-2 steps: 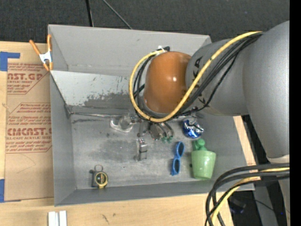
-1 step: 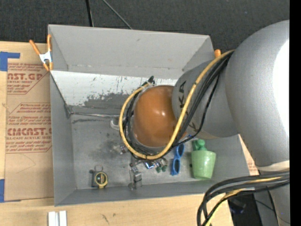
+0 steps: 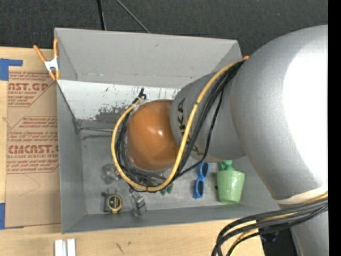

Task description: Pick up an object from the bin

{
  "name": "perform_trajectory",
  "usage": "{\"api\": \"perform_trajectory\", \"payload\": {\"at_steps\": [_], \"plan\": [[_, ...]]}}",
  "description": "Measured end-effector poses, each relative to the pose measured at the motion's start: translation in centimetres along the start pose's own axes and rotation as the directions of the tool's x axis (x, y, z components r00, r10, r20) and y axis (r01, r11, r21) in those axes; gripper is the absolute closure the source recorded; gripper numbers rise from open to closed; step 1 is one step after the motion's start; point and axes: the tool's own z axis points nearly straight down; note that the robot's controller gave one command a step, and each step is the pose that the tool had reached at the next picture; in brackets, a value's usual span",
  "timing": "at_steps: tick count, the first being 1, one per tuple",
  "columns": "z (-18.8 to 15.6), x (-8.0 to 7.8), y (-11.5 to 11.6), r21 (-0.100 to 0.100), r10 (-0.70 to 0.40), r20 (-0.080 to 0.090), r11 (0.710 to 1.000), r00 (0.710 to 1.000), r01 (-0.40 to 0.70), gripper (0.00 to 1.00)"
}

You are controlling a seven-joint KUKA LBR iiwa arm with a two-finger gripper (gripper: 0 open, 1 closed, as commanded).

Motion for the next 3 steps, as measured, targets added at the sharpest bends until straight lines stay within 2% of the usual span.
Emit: {"api": "perform_trajectory", "payload": {"at_steps": [1, 2, 3], "plan": [[2.3, -1.3, 1.8, -0.003, -0.586, -0.002, 0.810, 0.810, 0.586, 0.00], [2.2, -1.4, 1.7, -0.002, -0.583, -0.001, 0.812, 0.812, 0.583, 1.00], [-9.8, -4.8, 0.3, 0.005, -0.563, 0.005, 0.826, 0.826, 0.563, 1.00]]}}
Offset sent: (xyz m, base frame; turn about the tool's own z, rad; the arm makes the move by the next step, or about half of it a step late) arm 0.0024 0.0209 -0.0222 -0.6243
